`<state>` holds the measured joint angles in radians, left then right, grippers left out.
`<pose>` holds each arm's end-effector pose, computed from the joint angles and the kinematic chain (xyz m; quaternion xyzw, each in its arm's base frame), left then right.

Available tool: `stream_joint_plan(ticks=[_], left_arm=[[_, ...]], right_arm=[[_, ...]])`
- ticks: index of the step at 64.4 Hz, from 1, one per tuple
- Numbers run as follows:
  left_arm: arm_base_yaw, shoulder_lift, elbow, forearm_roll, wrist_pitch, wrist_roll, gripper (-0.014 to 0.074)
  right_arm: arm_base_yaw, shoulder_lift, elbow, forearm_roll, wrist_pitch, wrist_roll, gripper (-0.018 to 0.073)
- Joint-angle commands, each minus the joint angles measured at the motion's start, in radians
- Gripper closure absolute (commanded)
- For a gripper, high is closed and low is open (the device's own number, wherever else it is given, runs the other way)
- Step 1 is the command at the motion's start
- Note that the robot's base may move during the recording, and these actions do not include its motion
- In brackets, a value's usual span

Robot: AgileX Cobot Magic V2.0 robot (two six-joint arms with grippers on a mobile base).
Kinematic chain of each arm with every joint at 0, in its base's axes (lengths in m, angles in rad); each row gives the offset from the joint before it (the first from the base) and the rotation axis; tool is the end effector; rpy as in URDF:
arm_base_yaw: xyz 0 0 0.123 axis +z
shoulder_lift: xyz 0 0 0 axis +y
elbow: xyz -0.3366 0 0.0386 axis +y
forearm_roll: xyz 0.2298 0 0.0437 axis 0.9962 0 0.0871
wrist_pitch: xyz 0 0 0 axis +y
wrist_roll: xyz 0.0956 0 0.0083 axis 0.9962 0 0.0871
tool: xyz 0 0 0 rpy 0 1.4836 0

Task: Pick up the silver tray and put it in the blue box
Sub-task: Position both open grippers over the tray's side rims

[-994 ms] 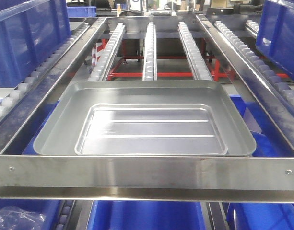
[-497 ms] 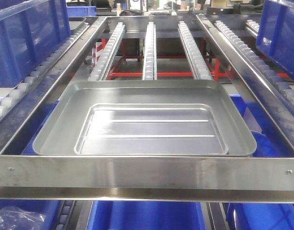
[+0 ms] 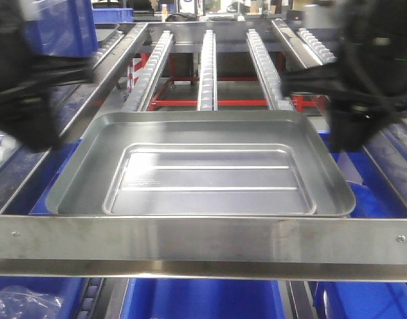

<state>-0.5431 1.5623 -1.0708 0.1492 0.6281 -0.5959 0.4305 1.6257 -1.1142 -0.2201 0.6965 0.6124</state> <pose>0.2683 -0.1522 0.3082 0.0211 0.9622 -0.0939 0.2548 0.2974 0.1218 0.2975 0.0219 0.9709 0.0346 0.2359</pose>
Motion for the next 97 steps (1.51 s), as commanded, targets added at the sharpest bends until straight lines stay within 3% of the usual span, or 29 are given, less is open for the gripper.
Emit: stream_joint_plan(ticks=[1, 12, 49, 58, 68, 72, 97], left_arm=[[-0.010, 0.029, -0.107, -0.038, 0.005, 0.002, 0.0602], [-0.010, 0.128, -0.206, -0.086, 0.041, 0.074, 0.0602], [-0.018, 0.216, -0.227, -0.117, 0.044, 0.074, 0.0602], [-0.041, 0.217, -0.228, -0.089, 0.042, 0.074, 0.0573], [-0.058, 0.218, -0.232, -0.032, 0.047, 0.072, 0.0394], [-0.058, 0.218, -0.238, -0.032, 0.054, 0.053, 0.0358], [-0.029, 0.229, -0.238, -0.036, 0.032, 0.040, 0.0404]], right_arm=[[-0.004, 0.020, -0.088, 0.047, 0.005, -0.068, 0.0504], [-0.014, 0.095, -0.144, 0.082, -0.001, -0.093, 0.0504], [-0.014, 0.126, -0.144, 0.082, -0.012, -0.093, 0.0497], [-0.014, 0.126, -0.144, 0.085, -0.011, -0.093, 0.0361], [-0.014, 0.126, -0.144, 0.090, -0.009, -0.093, 0.0183], [-0.014, 0.127, -0.144, 0.090, -0.013, -0.093, 0.0177], [-0.014, 0.164, -0.144, 0.093, -0.041, -0.093, 0.0179]])
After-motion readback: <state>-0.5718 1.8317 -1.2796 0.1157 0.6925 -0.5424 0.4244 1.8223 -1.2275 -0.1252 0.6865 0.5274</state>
